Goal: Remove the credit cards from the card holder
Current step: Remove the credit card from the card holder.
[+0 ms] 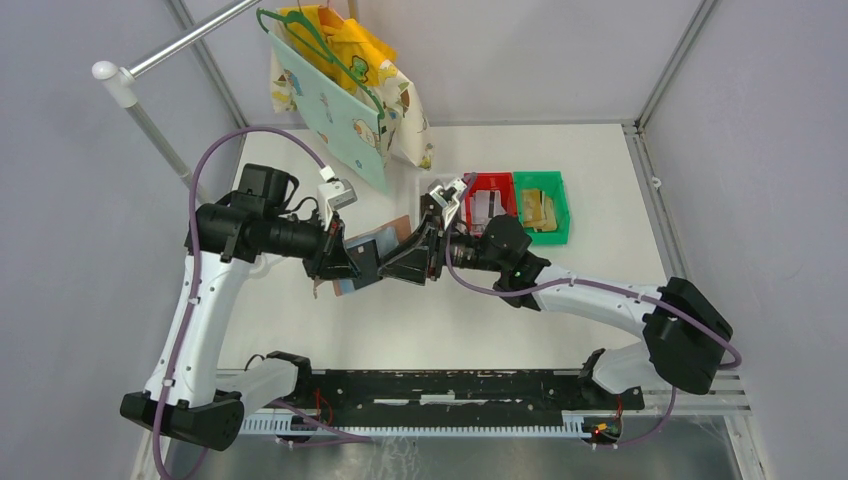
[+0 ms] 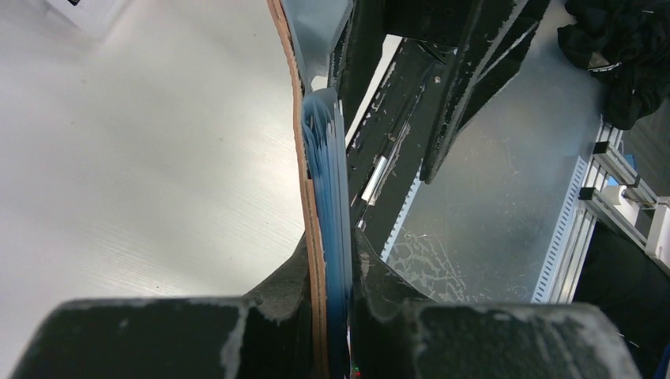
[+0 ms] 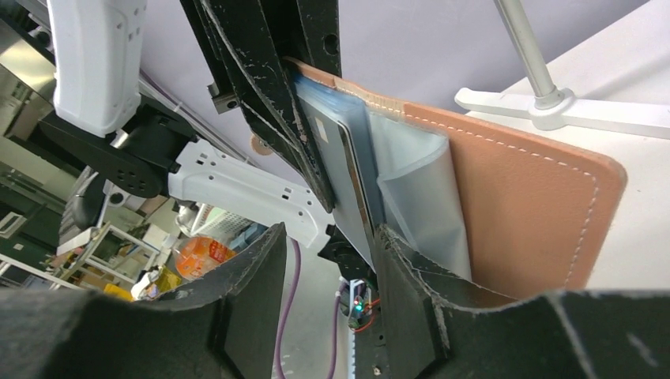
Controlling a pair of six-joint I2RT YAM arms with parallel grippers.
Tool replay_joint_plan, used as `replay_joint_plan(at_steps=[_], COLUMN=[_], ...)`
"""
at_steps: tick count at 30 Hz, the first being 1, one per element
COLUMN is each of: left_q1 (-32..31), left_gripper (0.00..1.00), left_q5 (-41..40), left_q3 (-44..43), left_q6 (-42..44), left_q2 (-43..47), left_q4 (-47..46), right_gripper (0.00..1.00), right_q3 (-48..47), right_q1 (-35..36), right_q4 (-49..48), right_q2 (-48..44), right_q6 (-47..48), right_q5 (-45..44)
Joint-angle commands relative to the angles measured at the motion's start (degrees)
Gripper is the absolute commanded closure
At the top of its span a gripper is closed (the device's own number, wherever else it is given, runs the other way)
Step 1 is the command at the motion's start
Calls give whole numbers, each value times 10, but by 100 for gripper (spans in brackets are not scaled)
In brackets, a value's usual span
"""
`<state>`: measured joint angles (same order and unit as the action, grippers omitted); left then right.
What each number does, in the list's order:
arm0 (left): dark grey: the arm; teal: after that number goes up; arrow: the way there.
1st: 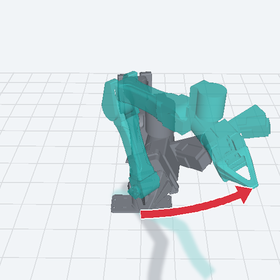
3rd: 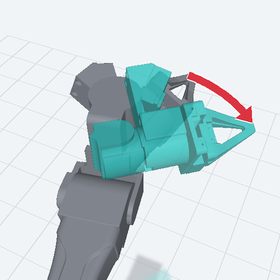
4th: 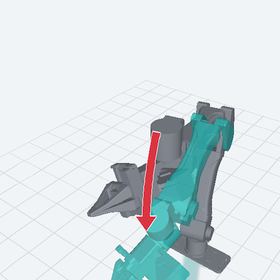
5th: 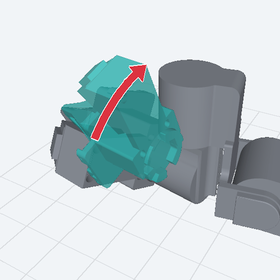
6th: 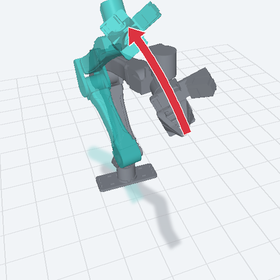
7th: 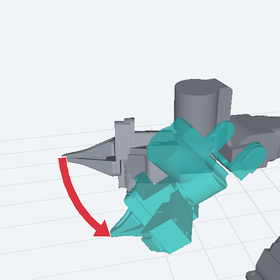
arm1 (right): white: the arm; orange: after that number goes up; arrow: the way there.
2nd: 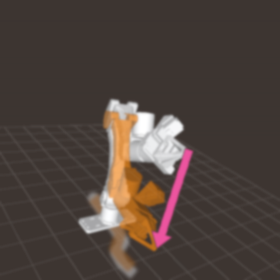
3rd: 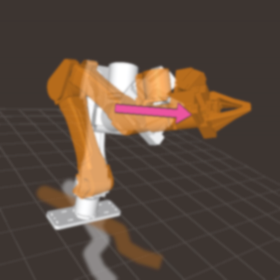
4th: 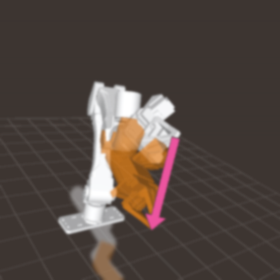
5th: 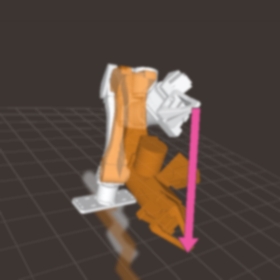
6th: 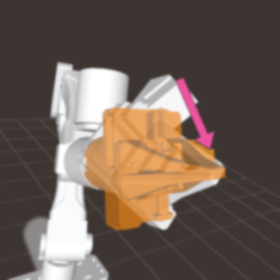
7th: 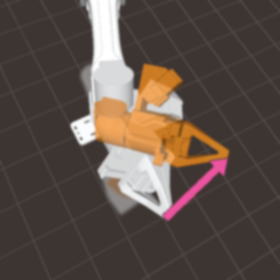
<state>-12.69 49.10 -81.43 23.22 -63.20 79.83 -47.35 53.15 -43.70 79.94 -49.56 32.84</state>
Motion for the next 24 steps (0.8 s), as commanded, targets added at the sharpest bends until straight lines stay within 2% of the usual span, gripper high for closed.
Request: replay_joint_plan(at_steps=[1, 8, 18, 24], left_q1=[-3, -3, -3, -3], left_gripper=[98, 98, 81, 74], left_q5=[45, 26, 60, 82], left_q3=[-21, -7, -18, -32], left_q6=[25, -22, -29, 7], left_q2=[4, -2, -13, -8], left_q4=[1, -34, -29, -3], right_gripper=[53, 70, 99, 100], right_q3=[0, 9, 41, 81], right_q1=[2, 7, 12, 6], right_q4=[-96, -188, -269, -371], right_q2=[16, 55, 97, 100], right_q6=[-37, -88, -134, -183], right_q5=[12, 9, -46, -52])
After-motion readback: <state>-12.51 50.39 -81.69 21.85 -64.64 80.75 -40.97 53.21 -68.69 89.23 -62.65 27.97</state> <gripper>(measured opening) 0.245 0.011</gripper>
